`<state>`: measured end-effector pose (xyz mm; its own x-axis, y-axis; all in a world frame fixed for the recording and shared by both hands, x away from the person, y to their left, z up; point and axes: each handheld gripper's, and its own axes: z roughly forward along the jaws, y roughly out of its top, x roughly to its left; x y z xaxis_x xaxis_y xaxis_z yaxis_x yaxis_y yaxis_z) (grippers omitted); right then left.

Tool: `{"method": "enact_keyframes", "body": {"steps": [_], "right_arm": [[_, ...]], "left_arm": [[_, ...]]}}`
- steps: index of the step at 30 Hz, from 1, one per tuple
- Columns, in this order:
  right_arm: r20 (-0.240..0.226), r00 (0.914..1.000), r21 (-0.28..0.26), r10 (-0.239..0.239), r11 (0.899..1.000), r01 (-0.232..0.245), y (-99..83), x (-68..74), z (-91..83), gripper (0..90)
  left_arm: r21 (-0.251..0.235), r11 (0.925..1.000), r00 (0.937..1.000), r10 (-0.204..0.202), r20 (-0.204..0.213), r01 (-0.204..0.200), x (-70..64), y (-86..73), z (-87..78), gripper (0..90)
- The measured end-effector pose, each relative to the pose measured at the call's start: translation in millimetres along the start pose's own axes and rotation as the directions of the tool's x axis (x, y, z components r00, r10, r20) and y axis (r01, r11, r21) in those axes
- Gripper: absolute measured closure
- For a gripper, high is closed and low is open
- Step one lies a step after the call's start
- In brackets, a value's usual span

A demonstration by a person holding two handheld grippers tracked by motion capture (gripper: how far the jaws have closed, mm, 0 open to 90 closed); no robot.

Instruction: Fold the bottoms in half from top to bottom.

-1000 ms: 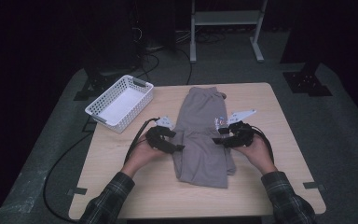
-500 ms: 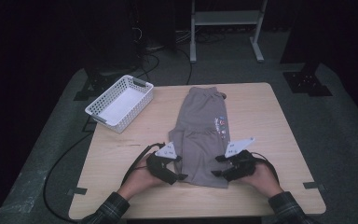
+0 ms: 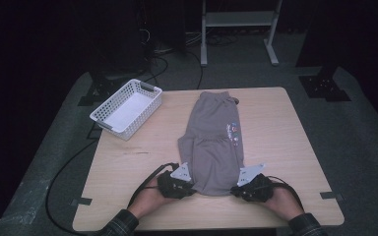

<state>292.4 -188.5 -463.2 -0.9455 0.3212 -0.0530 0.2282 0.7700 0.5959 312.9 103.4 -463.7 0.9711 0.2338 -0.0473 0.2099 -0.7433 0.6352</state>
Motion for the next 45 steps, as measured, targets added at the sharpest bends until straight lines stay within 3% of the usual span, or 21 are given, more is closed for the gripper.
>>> {"method": "enact_keyframes", "body": {"steps": [7, 8, 9, 13, 15, 17, 23, 28, 29, 33, 36, 40, 43, 45], "right_arm": [[-0.019, 0.9989, 0.009, 0.044, 0.999, -0.044, -5.3, -4.5, -8.2, 87.9], [-0.025, 0.9984, -0.012, 0.050, 0.999, -0.050, -8.6, -5.9, -13.6, 87.8], [-0.030, 0.9979, -0.021, 0.058, 0.998, -0.058, -9.7, -6.3, -16.0, 87.7], [-0.019, 0.9974, -0.051, 0.070, 0.996, -0.071, -11.2, -7.8, -24.6, 87.7], [-0.017, 0.9975, -0.067, 0.068, 0.995, -0.069, -9.9, -8.9, -27.7, 87.6], [-0.017, 0.9966, -0.088, 0.081, 0.993, -0.082, -8.7, -9.6, -30.4, 87.6], [-0.016, 0.9945, -0.122, 0.103, 0.987, -0.105, -9.5, -15.5, -35.3, 87.6], [-0.029, 0.9924, -0.154, 0.120, 0.980, -0.123, -8.3, -20.8, -38.8, 87.7], [-0.029, 0.9922, -0.161, 0.121, 0.979, -0.124, -8.1, -21.6, -39.5, 87.7], [-0.031, 0.9912, -0.176, 0.129, 0.975, -0.132, -7.3, -23.3, -41.4, 87.7], [-0.032, 0.9908, -0.187, 0.132, 0.973, -0.135, -6.8, -25.5, -42.5, 87.7], [-0.021, 0.9894, -0.195, 0.144, 0.970, -0.145, -6.2, -30.7, -42.1, 87.6], [-0.001, 0.9873, -0.203, 0.159, 0.967, -0.156, -5.7, -37.1, -39.2, 84.5], [0.007, 0.9859, -0.198, 0.167, 0.967, -0.162, -5.4, -42.2, -34.7, 73.9]], "left_arm": [[0.021, 0.9996, 0.9996, -0.019, 0.020, 0.019, 0.9, -4.1, -8.0, 86.4], [0.016, 0.9998, 0.9998, -0.012, 0.015, 0.012, -0.1, -5.4, -11.9, 84.6], [0.016, 0.9998, 0.9998, -0.012, 0.015, 0.012, -0.1, -5.4, -11.9, 79.9], [-0.042, 0.9991, 0.9988, 0.001, -0.048, -0.003, -9.6, -0.3, -15.4, 46.0], [-0.048, 0.9986, 0.9979, 0.020, -0.062, -0.023, -12.2, 2.2, -14.9, 38.4], [-0.054, 0.9944, 0.9902, 0.084, -0.112, -0.090, -19.6, 10.0, -14.0, 34.7], [-0.046, 0.9868, 0.9783, 0.147, -0.146, -0.155, -24.0, 16.7, -6.0, 29.1], [-0.011, 0.9864, 0.9758, 0.160, -0.148, -0.164, -18.4, 19.3, 4.8, 29.2], [0.025, 0.9854, 0.9743, 0.170, -0.147, -0.169, -14.1, 19.7, 11.3, 29.6], [0.029, 0.9891, 0.9832, 0.147, -0.108, -0.145, -6.9, 19.7, 17.2, 34.2], [0.029, 0.9911, 0.9886, 0.131, -0.074, -0.130, -1.6, 20.6, 16.1, 49.0], [0.039, 0.9916, 0.9887, 0.126, -0.082, -0.123, 3.4, 21.7, 14.3, 72.7], [0.045, 0.9975, 0.9983, 0.055, -0.022, -0.054, 17.9, 24.9, 13.2, 81.1], [0.039, 0.9991, 0.9997, 0.014, 0.021, -0.014, 25.3, 25.8, 13.9, 82.2]]}}
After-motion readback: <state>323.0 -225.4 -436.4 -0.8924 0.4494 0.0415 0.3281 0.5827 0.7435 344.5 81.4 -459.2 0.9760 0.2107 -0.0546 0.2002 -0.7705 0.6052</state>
